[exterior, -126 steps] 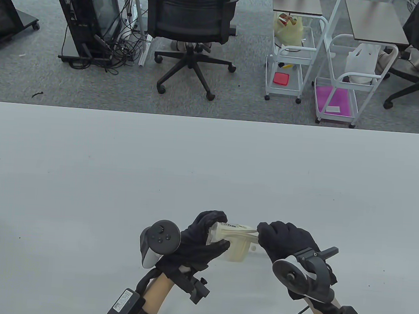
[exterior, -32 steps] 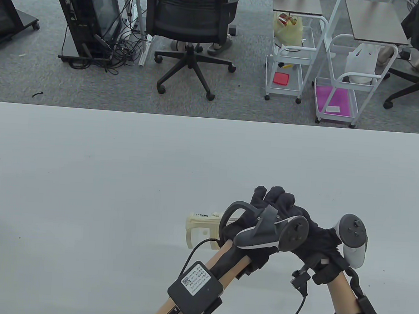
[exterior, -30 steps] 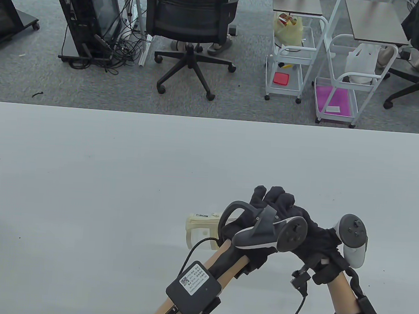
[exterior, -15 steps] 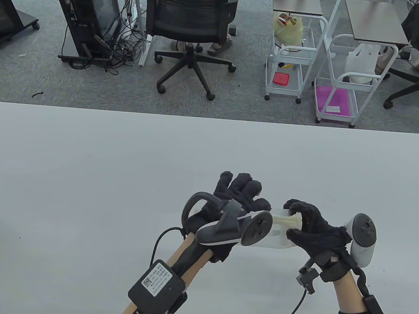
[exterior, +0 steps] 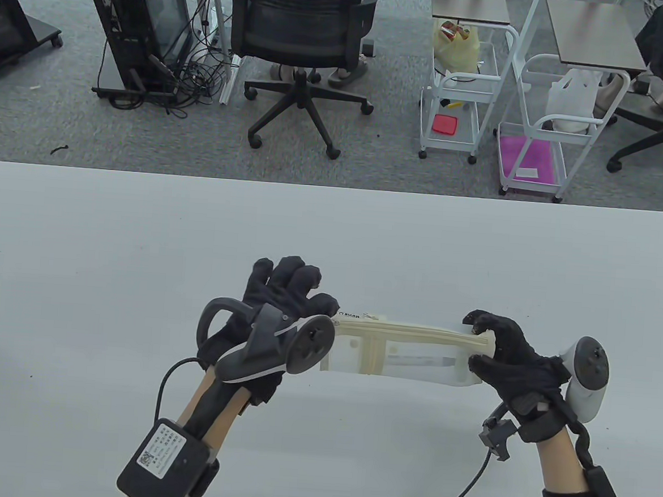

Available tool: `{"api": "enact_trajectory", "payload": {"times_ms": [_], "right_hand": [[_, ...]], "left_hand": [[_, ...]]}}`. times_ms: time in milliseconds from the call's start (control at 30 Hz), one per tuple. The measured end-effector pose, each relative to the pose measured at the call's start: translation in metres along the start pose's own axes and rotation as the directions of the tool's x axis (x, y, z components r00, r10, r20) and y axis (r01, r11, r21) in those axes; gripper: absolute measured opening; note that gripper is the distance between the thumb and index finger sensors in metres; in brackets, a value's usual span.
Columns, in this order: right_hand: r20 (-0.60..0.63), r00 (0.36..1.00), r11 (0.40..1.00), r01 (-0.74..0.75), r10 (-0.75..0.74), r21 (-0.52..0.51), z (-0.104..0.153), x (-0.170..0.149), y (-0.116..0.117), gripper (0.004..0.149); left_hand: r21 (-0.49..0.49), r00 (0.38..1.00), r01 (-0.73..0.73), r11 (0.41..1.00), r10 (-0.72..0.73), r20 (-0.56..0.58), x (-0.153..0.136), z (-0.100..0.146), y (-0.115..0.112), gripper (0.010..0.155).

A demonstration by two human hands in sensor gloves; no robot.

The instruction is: Put marker and eraser into the pencil pouch

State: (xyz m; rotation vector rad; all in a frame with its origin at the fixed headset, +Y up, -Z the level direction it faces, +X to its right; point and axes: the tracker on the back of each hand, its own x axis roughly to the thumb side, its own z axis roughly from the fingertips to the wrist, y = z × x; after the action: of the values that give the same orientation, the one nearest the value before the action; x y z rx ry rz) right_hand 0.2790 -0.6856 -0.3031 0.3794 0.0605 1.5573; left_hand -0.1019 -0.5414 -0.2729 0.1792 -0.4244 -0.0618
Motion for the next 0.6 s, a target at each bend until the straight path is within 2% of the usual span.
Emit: {"api": "enact_trajectory", "payload": {"times_ms": [67, 133, 200, 300, 367, 467, 600], "right_hand": [[0.009, 1.0, 1.0, -0.01, 0.01, -0.001, 0.0, 0.002, 0.001, 0.066], [0.013, 1.0, 1.0, -0.008, 0.008, -0.004, 0.001, 0.004, 0.001, 0.066], [0.016, 1.0, 1.0, -0.002, 0.002, -0.011, 0.003, 0.007, -0.002, 0.066], [0.013, 0.998, 0.998, -0.058, 0.058, -0.017, 0.004, 0.01, -0.005, 0.066], [0.004, 0.995, 0.995, -0.102, 0.102, -0.016, 0.004, 0.012, -0.005, 0.066], [-0.019, 0.99, 0.99, -0.143, 0.142, -0.022, 0.004, 0.01, -0.004, 0.066], [-0.064, 0.979, 0.981, -0.192, 0.191, -0.002, 0.002, 0.001, -0.001, 0.066]], "left_hand": [[0.032, 0.998, -0.069, 0.997, 0.069, 0.003, -0.001, 0.004, -0.002, 0.039], [0.135, 0.997, -0.072, 0.988, 0.071, 0.009, -0.002, 0.01, -0.002, 0.04], [0.186, 0.99, -0.138, 0.973, 0.139, 0.01, -0.003, 0.015, -0.005, 0.045], [0.193, 0.958, -0.285, 0.939, 0.286, 0.023, -0.004, 0.023, -0.013, 0.056], [0.231, 0.932, -0.36, 0.904, 0.359, 0.05, -0.003, 0.027, -0.023, 0.062], [0.255, 0.912, -0.408, 0.877, 0.403, 0.075, 0.001, 0.03, -0.042, 0.07], [0.222, 0.884, -0.467, 0.856, 0.461, 0.083, 0.003, 0.028, -0.067, 0.077]]}}
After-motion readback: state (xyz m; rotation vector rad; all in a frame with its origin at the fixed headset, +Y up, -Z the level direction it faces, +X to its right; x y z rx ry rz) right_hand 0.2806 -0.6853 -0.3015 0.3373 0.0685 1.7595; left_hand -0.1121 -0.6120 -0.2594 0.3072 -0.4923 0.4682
